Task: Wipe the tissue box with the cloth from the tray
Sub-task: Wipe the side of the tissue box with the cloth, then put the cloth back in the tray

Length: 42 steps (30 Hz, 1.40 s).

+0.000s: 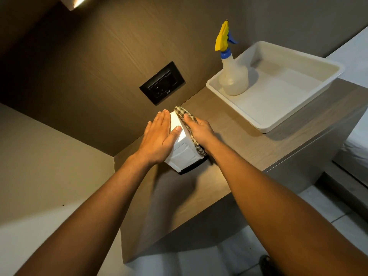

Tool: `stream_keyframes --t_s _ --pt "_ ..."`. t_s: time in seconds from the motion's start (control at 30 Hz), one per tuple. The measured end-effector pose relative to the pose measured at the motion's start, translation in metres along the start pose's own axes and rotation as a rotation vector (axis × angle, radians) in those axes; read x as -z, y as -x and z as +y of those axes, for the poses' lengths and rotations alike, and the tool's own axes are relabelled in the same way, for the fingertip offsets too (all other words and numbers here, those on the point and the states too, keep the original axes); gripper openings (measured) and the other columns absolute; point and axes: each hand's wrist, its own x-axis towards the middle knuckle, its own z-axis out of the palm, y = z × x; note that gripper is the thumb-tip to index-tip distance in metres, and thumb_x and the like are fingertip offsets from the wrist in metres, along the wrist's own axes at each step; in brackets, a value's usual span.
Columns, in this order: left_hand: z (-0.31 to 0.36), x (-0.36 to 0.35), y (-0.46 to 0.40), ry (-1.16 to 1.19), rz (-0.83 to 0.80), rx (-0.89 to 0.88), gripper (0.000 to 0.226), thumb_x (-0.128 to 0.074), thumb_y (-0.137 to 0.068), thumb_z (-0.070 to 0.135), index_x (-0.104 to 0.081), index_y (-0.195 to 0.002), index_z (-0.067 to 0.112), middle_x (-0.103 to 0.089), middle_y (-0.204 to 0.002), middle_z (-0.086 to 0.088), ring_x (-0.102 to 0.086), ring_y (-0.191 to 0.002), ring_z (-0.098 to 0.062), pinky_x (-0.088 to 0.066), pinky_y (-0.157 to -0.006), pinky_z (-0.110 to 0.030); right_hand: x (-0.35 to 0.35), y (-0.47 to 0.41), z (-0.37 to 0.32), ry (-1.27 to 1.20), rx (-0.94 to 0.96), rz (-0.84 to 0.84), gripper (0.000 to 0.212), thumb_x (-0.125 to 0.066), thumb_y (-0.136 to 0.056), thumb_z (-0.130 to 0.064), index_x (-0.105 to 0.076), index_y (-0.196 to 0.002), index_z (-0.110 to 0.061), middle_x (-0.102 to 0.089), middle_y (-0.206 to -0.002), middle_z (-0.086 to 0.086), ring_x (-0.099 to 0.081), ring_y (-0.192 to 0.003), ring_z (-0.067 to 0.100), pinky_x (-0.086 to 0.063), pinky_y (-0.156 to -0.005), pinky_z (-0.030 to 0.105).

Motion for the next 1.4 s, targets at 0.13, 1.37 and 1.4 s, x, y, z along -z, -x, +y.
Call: stream_keyframes --t_s 0.13,1.37,1.4 --pt "-0.001 -0.001 0.0 -0.013 -0.002 0.002 0.09 -0.012 -0.095 0.07 -0.002 -0.166 0.015 0.001 -0.175 -0.003 0.003 -0.16 -0.02 0.002 -0.127 -0.048 0.0 0.008 0.006 -0.029 0.004 0.037 0.039 -0.052 -0.089 -0.061 -0.071 -0.096 -0.027 -0.075 -0.084 0.003 -0.073 -0.079 0.02 -0.058 -0.061 0.032" --pt "0.117 -0.044 0.011 0.047 0.177 -0.301 0.082 -0.018 -0.104 0.062 -0.003 -0.164 0.008 0.004 -0.173 -0.013 0.012 -0.159 -0.026 0.008 -0.128 -0.043 0.19 0.04 -0.121 -0.172 -0.087 0.396 0.047 -0.059 -0.093 -0.047 -0.061 -0.127 -0.015 -0.07 -0.119 0.011 -0.066 -0.104 0.029 -0.052 -0.096 0.053" --pt "0.131 -0.058 0.01 0.045 0.12 -0.296 0.081 -0.017 -0.105 0.061 0.002 -0.164 0.009 0.009 -0.173 -0.012 0.016 -0.158 -0.025 0.009 -0.128 -0.042 0.193 0.034 -0.122 -0.12 -0.091 0.422 0.047 -0.058 -0.094 -0.047 -0.061 -0.127 -0.015 -0.069 -0.119 0.01 -0.066 -0.104 0.029 -0.052 -0.097 0.052"
